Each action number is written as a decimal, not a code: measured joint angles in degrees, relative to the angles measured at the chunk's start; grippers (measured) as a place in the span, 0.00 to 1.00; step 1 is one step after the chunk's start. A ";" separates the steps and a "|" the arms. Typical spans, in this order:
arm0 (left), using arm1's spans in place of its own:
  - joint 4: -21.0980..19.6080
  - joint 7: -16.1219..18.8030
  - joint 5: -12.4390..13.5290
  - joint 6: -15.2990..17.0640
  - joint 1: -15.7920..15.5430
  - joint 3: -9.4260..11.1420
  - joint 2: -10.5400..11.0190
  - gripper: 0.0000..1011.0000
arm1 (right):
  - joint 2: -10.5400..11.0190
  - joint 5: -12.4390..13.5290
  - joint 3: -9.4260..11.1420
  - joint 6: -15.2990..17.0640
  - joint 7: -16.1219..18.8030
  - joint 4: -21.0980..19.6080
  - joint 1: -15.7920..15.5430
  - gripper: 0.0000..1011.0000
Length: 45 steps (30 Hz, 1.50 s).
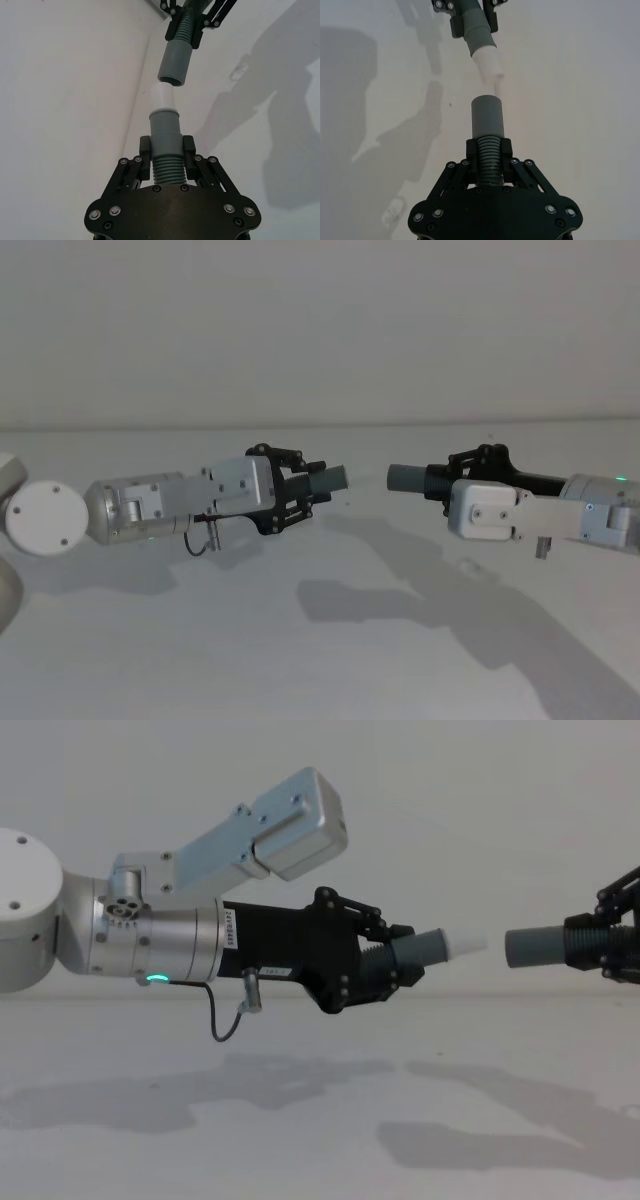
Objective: Use both hands to pick up one end of the pipe from the table, align the ends, and insert them.
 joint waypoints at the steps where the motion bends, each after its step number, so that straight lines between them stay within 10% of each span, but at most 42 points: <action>1: -0.06 0.02 0.00 -0.01 0.05 -0.02 0.05 0.34 | -0.02 0.03 0.03 -0.27 0.03 -0.19 -0.09 0.24; 45: -1.15 0.34 -0.06 -0.14 1.03 -0.42 0.77 0.34 | -1.56 0.35 1.45 -2.02 2.05 -2.24 -1.13 0.24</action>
